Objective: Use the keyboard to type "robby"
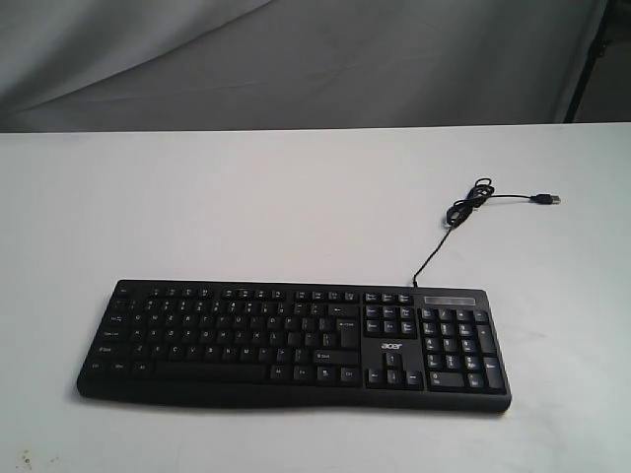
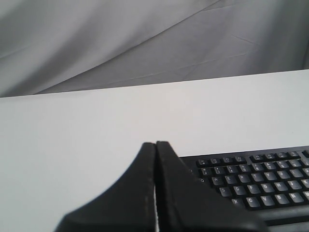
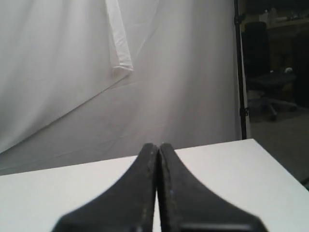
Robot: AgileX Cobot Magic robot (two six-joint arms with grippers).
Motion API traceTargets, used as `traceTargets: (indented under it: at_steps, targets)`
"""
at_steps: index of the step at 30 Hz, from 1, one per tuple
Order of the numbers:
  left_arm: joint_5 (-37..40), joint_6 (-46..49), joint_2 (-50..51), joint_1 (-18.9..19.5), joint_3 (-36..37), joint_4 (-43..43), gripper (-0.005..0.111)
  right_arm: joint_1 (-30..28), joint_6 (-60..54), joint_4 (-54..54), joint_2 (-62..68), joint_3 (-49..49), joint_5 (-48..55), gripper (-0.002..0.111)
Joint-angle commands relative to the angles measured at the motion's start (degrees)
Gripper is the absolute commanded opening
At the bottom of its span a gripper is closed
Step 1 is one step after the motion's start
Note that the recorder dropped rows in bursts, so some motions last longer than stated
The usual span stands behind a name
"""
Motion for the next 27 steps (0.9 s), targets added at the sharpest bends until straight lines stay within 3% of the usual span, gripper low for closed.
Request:
traceTargets:
  at_steps: [1, 9, 18, 22, 27]
  targets:
    - [-0.3, -0.2, -0.2, -0.4, 0.2, 0.3, 0.0, -1.1, 0.1, -4.4, -4.0, 0.2, 3.1, 0.0]
    - [-0.3, -0.2, -0.2, -0.4, 0.2, 0.3, 0.0, -1.1, 2.5, -4.5, -4.3, 0.2, 4.4, 0.0]
    - [-0.3, -0.2, -0.2, -0.4, 0.2, 0.3, 0.0, -1.1, 30.2, -4.2, -4.3, 0.2, 6.3, 0.0]
    - [-0.3, -0.2, -0.2, -0.4, 0.2, 0.3, 0.0, -1.1, 32.0, -4.4, -4.3, 0.2, 7.0, 0.0]
    - [-0.3, -0.2, -0.2, -0.4, 0.2, 0.3, 0.0, -1.7, 31.3, -21.6, -4.3, 0.2, 12.9, 0.0]
